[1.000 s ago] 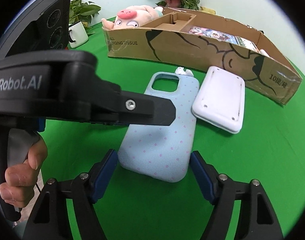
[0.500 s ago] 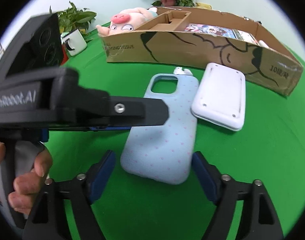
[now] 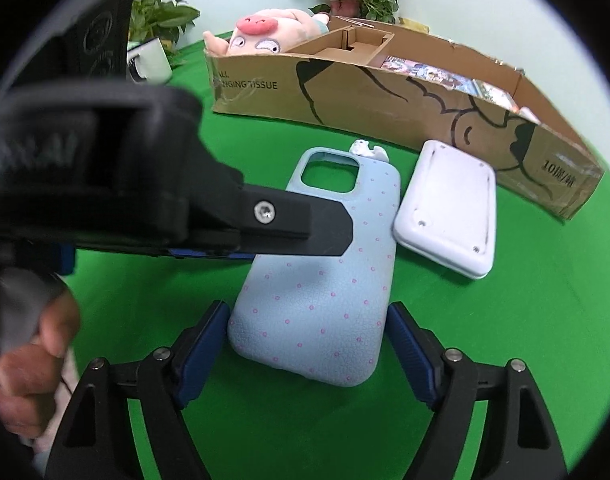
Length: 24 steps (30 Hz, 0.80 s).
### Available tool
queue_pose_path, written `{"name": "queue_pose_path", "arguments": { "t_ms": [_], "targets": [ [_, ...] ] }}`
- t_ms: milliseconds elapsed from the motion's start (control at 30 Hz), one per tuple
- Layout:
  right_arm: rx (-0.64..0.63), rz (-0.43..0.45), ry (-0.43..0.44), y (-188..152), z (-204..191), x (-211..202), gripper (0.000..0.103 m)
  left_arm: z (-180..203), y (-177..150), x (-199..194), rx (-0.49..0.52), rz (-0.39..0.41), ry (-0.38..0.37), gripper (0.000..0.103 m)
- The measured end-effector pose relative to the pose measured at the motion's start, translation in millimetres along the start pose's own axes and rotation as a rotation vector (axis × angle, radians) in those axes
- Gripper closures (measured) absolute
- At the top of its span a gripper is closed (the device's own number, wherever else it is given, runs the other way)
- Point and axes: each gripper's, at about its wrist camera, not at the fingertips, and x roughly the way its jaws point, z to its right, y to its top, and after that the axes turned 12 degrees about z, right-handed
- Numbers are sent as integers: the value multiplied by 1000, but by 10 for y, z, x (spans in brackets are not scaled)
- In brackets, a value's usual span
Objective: Organize objects
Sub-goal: 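Reach the left tool to the light-blue dotted phone case and grasp it, then lift the phone case and carry it over the cardboard box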
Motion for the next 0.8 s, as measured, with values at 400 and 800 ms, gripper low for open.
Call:
{"name": "queue_pose_path", "arguments": {
  "t_ms": [400, 800],
  "targets": [
    [67, -3, 80, -6, 1, -124, 24, 33, -54, -57, 64, 5, 109, 78],
    [22, 208, 32, 345, 29, -597, 24, 665, 263, -444, 206, 137, 66, 79]
  ]
}}
